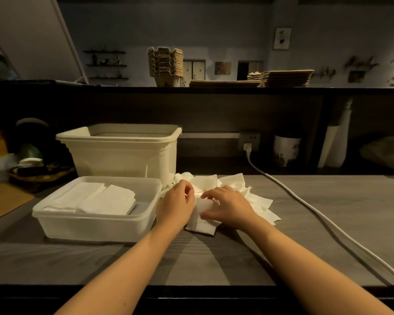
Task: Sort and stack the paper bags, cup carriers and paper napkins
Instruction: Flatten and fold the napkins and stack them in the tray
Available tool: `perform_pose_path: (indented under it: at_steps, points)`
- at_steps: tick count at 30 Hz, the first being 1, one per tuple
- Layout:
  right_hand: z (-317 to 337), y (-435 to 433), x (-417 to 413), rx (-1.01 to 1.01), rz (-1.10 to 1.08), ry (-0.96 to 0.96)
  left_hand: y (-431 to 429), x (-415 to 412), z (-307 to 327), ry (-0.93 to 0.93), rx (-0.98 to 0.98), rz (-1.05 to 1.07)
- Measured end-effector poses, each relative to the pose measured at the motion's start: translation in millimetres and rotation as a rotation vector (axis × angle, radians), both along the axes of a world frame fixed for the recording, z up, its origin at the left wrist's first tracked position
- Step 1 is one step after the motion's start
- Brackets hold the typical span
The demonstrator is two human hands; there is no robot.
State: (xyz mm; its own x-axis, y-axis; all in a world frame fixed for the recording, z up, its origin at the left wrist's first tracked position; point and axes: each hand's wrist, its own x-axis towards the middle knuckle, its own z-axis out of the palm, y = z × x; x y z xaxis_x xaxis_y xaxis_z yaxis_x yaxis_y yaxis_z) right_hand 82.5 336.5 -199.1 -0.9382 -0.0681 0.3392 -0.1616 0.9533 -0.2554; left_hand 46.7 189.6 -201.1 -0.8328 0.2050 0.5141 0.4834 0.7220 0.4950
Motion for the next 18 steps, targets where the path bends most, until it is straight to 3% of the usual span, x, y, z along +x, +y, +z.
perform_pose_path:
  at_steps: [12, 18]
  points:
    - [-15, 3, -7, 0.08, -0.016, 0.1, 12, -11, -17, -0.085, 0.297, -0.197]
    - [-10, 6, -7, -0.036, -0.012, 0.095, 5, -17, -18, -0.079, 0.437, -0.238]
